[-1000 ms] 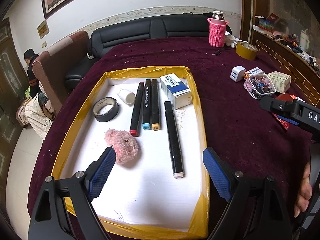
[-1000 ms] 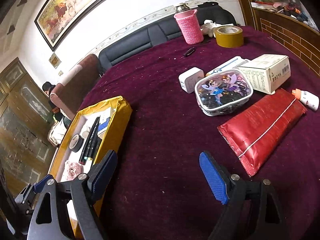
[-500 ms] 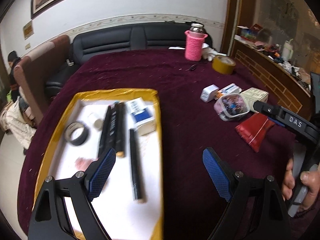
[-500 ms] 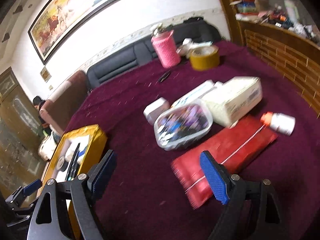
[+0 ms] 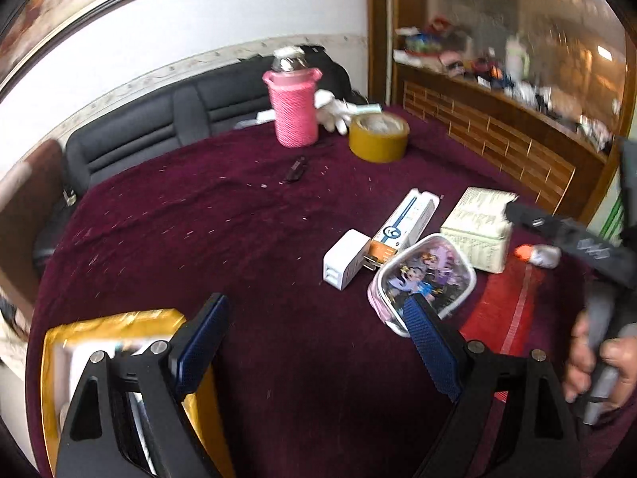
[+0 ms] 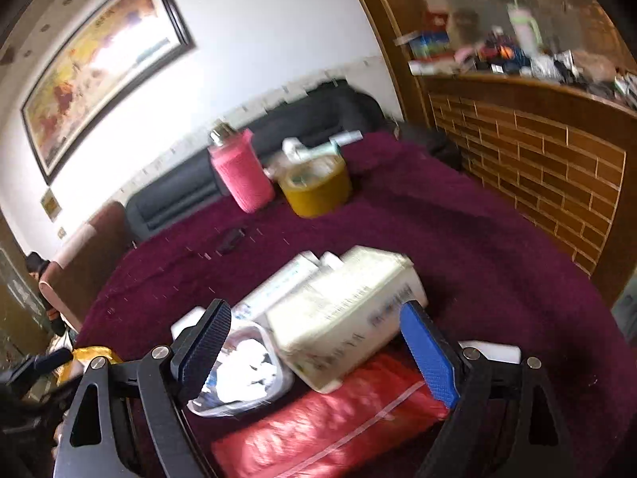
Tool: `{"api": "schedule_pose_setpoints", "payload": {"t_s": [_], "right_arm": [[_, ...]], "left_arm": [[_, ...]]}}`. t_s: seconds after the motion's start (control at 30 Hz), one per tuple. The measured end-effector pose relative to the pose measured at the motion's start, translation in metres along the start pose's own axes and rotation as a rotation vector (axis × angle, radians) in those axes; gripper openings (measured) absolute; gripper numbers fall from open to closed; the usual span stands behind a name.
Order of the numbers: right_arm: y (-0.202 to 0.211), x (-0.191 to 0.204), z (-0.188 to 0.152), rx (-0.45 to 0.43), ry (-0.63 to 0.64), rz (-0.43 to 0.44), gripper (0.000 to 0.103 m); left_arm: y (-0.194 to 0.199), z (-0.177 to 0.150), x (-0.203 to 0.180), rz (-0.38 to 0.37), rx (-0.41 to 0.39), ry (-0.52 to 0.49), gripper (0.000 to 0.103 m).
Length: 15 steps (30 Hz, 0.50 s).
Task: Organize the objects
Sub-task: 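Grasp the white plug adapter with the left tool while the right tool grasps the white dropper bottle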
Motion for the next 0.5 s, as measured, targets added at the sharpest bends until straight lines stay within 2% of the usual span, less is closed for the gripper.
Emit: {"api": "schedule_pose_setpoints", "payload": {"t_s": [0.03, 0.17, 0.23, 0.33, 0.4, 0.47, 0.5], "right_arm": [[-0.003, -0.003, 0.000, 0.020, -0.022, 0.017, 0.090], [-0.001, -0.003, 0.005, 0.013, -0.037, 0.034, 0.091], [0.000, -0.002, 0.004, 0.011, -0.027, 0.031, 0.091], [-0.002, 0.002, 0.001, 0.030, -0.016, 0.035, 0.092], [-0.004, 0.002, 0.000, 0.041, -0.018, 0.037, 0.092], [-0.006, 0.001, -0.001, 0.045, -0.021, 0.034, 0.092], [-0.006, 0.000, -0.002, 0.049, -0.023, 0.033, 0.092]], "left_arm": [[-0.012, 0.003, -0.001, 0.003, 0.013, -0.017, 0.087], [-0.048, 0.011, 0.002, -0.033, 0.058, -0.030, 0.066], [-0.060, 0.015, 0.002, -0.071, 0.062, -0.026, 0.066], [-0.077, 0.019, -0.001, -0.073, 0.082, -0.065, 0.061], [-0.088, 0.019, -0.003, -0.081, 0.107, -0.093, 0.049], [-0.096, 0.018, -0.005, -0.101, 0.134, -0.113, 0.029], [-0.099, 0.017, -0.006, -0.111, 0.146, -0.119, 0.025]]}}
Point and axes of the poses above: each gripper's, at about its wrist camera, not at the fingertips, and y roughly against the way its jaws point, x to its left, z to its top, the point moved 6 cm from there along -y, roughly the way its jaws point, and after that the axes turned 10 degrees about -z, right-handed, at the moved point
